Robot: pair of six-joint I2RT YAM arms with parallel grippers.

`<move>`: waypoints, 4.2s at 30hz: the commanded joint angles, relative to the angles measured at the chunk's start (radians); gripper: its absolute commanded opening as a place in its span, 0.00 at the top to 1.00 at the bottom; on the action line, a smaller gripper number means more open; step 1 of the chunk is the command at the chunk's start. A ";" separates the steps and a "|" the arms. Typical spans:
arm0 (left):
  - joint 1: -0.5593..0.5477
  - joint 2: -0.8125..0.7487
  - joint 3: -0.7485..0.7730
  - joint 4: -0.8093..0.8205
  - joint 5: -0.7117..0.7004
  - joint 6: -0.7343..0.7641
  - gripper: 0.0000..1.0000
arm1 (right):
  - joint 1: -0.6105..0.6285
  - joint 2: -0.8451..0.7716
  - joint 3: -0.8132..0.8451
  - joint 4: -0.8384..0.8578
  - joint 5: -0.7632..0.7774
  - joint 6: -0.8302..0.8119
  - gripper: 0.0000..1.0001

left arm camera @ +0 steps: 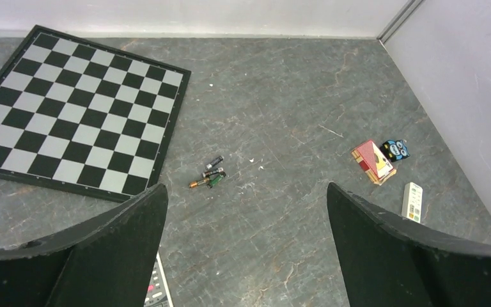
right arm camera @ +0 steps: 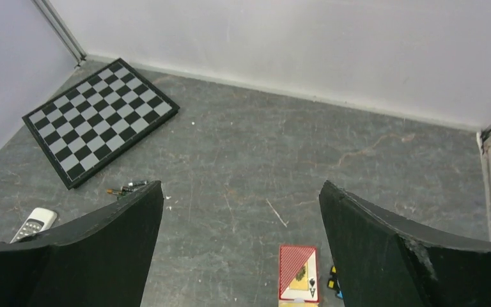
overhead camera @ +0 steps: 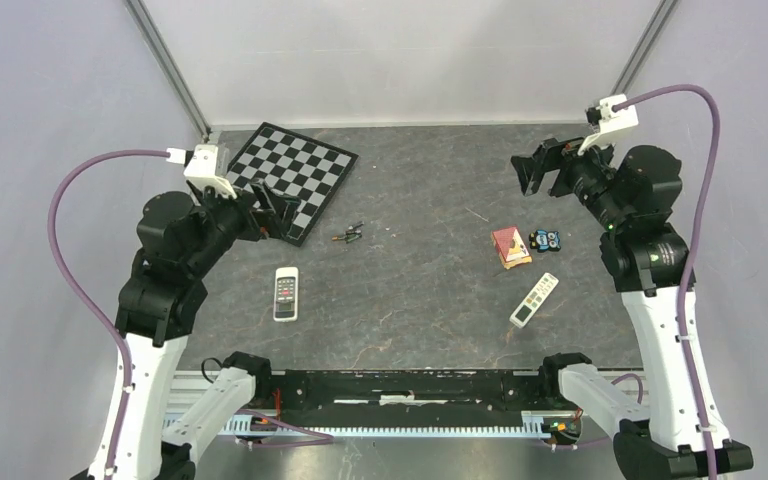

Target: Load the batteries into the remote control

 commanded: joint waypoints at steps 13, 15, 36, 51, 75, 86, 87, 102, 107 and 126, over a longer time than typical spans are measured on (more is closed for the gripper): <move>0.009 0.087 -0.262 -0.028 -0.339 -0.323 0.00 | 0.000 -0.107 -0.428 0.206 0.085 0.180 0.02; 0.012 0.140 -0.298 -0.054 -0.320 -0.321 0.00 | 0.000 -0.089 -0.442 0.181 0.061 0.184 0.02; 0.038 0.353 -0.658 0.073 -0.410 -0.546 0.00 | -0.001 -0.022 -0.635 0.209 -0.097 0.321 0.04; -0.026 0.461 -0.681 0.191 -0.330 -0.496 0.18 | -0.001 -0.024 -0.674 0.231 -0.120 0.370 0.07; -0.298 0.321 -0.699 0.521 0.112 -0.390 0.62 | 0.138 -0.067 -0.856 0.546 -0.301 0.483 0.02; -0.422 0.304 -0.655 0.721 0.192 -0.330 0.63 | 0.531 0.174 -0.712 0.717 -0.080 0.727 0.07; -0.429 0.302 -0.652 0.720 0.190 -0.319 0.63 | 0.546 0.193 -0.703 0.717 -0.052 0.739 0.08; -0.474 0.282 -0.656 0.759 0.130 -0.191 0.58 | 0.623 0.399 -0.565 0.653 0.104 0.890 0.48; -0.475 0.264 -0.662 0.777 0.115 -0.167 0.48 | 0.624 0.407 -0.590 0.707 0.095 0.973 0.80; -0.622 0.226 -0.658 0.982 0.049 0.515 0.05 | 0.503 0.439 -0.174 -0.071 0.311 1.203 1.00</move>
